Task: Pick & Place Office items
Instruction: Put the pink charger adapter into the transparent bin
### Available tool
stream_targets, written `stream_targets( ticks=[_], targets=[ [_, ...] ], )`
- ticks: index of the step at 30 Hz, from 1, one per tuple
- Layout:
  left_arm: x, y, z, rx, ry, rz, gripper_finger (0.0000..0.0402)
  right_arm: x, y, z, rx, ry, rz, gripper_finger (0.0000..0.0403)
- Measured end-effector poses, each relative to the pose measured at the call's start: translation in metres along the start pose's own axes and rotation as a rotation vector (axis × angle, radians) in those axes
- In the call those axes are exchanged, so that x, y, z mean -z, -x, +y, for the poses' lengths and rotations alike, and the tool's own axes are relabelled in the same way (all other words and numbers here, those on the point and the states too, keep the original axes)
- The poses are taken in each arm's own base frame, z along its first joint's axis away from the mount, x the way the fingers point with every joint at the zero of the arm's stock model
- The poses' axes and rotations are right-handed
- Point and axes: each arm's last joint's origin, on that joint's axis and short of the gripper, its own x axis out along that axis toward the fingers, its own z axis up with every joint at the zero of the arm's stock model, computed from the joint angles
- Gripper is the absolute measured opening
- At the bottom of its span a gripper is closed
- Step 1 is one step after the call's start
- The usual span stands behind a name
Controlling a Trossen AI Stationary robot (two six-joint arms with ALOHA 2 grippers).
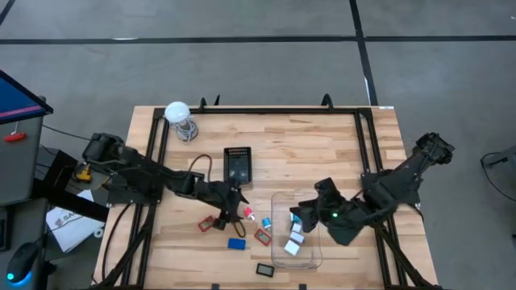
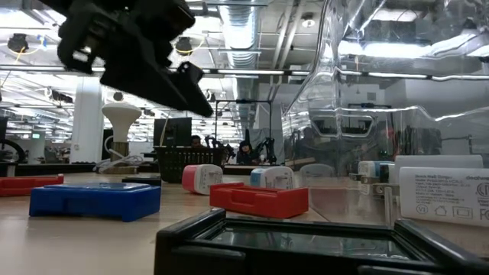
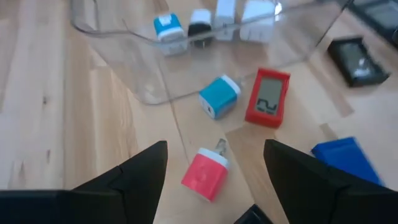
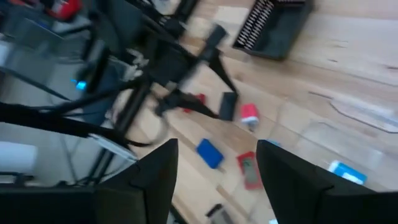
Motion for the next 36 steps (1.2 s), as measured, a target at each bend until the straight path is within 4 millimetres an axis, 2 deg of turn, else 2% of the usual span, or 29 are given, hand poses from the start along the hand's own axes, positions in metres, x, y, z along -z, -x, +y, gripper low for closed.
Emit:
stream_targets(
  ticks=[6, 13, 18, 26, 31, 36],
  targets=[
    [0.002, -0.025, 0.003, 0.028, -0.009, 0.040, 0.0264, -0.008, 0.022, -0.001, -0.058, -0.038, -0.064, 0.0225],
    [0.017, -0.043, 0.008, 0.041, -0.004, 0.105, 0.0264, -0.017, 0.037, -0.003, -0.097, -0.050, -0.100, 0.0228],
    [0.022, -0.047, 0.013, 0.048, 0.012, 0.123, 0.0264, -0.019, 0.038, -0.004, -0.097, -0.049, -0.110, 0.0228],
    [0.034, -0.058, 0.009, 0.101, 0.018, 0.166, 0.0261, -0.019, 0.038, -0.003, -0.097, -0.049, -0.110, 0.0228],
    [0.033, -0.061, 0.009, 0.093, 0.033, 0.134, 0.0227, -0.019, 0.039, -0.003, -0.098, -0.051, -0.109, 0.0228],
    [0.032, -0.061, 0.013, 0.080, 0.097, 0.124, 0.0159, -0.019, 0.039, -0.003, -0.098, -0.051, -0.109, 0.0228]
  ],
)
